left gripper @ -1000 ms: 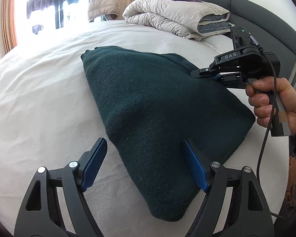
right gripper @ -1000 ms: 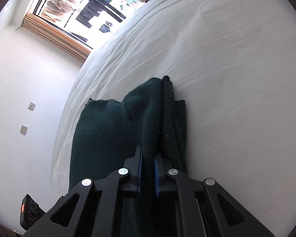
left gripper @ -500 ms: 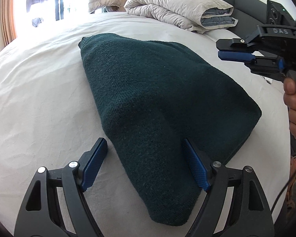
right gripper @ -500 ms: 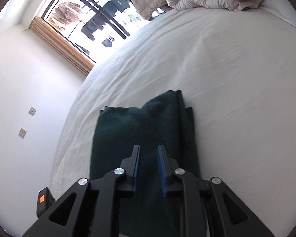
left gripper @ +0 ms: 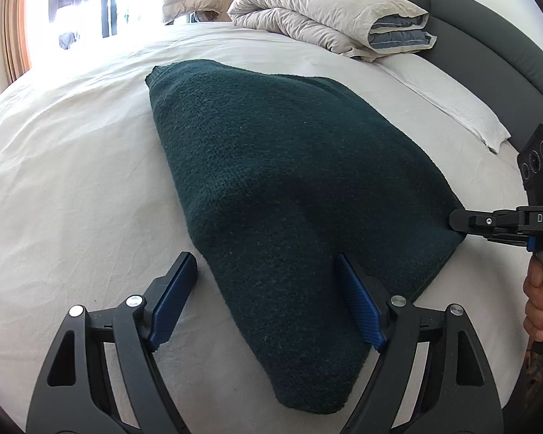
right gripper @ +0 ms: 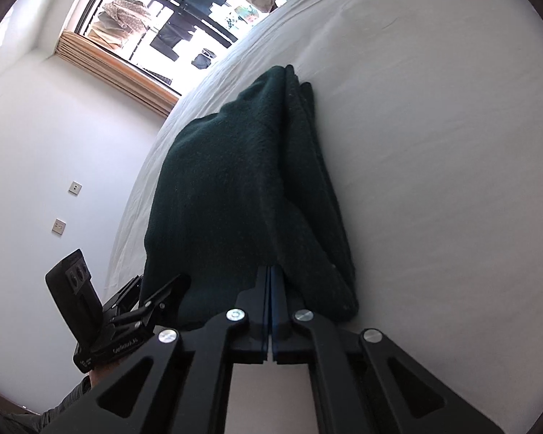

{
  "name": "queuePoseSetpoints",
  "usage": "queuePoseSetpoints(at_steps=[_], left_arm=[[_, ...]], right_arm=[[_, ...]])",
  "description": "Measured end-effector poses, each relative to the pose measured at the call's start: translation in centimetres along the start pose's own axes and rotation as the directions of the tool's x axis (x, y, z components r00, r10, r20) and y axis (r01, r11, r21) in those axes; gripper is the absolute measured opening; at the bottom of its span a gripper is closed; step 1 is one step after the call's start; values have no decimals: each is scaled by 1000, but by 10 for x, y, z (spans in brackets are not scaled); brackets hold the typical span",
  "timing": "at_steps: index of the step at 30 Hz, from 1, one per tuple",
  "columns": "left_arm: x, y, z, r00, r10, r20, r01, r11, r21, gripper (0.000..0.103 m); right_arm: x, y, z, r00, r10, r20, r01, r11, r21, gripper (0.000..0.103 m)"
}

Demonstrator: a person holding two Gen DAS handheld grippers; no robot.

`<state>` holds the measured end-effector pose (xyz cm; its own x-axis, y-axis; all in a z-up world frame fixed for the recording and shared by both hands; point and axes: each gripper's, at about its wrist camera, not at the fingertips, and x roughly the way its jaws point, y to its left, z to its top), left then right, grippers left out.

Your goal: Fold small clothes

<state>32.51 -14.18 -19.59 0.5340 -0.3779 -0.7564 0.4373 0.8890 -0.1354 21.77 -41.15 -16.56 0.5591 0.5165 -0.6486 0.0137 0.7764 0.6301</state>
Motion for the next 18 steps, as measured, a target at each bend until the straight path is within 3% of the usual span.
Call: queuePoseSetpoints(at_steps=[2, 4, 8, 9, 12, 15, 18], left_arm=[[0, 1, 0, 1000, 0, 2, 0, 1000, -2, 80], [0, 1, 0, 1000, 0, 3, 0, 1000, -4, 80], [0, 3, -1, 1000, -4, 4, 4, 1000, -9, 80], [0, 3, -1, 1000, -6, 5, 6, 1000, -10, 80], [0, 4, -1, 1000, -11, 9, 11, 1000, -13, 80], [2, 6, -2, 1000, -19, 13, 19, 1000, -18, 80], [2, 7, -2, 1000, -25, 17, 25, 999, -23, 80]], right_arm=[[-11, 2, 1, 1000, -20, 16, 20, 1000, 12, 0], [-17, 11, 10, 999, -37, 39, 37, 999, 1, 7], [-5, 41, 49, 999, 11, 49, -8, 998, -61, 12], [4, 52, 61, 998, 40, 44, -36, 996, -84, 12], [42, 71, 94, 998, 62, -3, -62, 993, -103, 26], [88, 74, 116, 987, 125, -105, -132, 989, -63, 28], [120, 69, 128, 986, 90, -143, -98, 994, -47, 29]])
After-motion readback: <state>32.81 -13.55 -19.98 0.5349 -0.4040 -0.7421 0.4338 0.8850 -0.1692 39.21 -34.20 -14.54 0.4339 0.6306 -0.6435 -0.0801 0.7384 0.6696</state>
